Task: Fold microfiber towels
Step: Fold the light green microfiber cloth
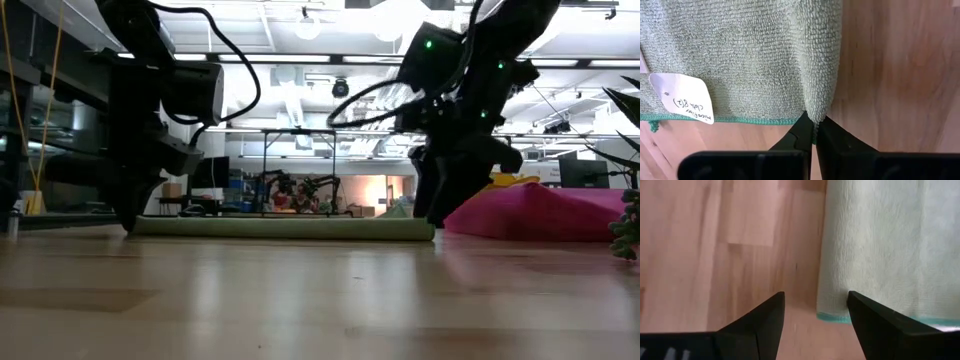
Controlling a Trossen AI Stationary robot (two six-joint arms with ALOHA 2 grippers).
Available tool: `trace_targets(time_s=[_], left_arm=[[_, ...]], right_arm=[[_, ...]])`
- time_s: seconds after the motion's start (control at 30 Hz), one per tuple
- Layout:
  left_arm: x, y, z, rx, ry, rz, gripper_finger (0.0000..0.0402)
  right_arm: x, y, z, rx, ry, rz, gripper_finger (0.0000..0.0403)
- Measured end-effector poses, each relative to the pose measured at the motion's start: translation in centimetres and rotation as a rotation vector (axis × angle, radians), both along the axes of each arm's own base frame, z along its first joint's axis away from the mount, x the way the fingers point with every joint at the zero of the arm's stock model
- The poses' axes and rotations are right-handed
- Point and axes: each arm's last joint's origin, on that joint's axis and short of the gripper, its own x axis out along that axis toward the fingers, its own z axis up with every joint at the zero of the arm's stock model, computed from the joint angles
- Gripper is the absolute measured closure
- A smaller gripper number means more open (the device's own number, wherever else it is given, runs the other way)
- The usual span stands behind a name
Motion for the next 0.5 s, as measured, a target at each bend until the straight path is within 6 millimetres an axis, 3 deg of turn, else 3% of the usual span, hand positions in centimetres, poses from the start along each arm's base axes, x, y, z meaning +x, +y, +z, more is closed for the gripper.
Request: trace_targets(time_s=[0.33,0.5], left_arm=[[0.0,0.0,0.0,-0.001,-0.001,0.0,0.0401],[0.0,0.0,0.0,0.0,-0.002,0.005,0.0401]], right_arm=[[0.4,0.1,-2.0,0.022,0.062,-0.027,0.0194],[0.4,0.1,-2.0,0.034,0.066,-0.043,0.0221]])
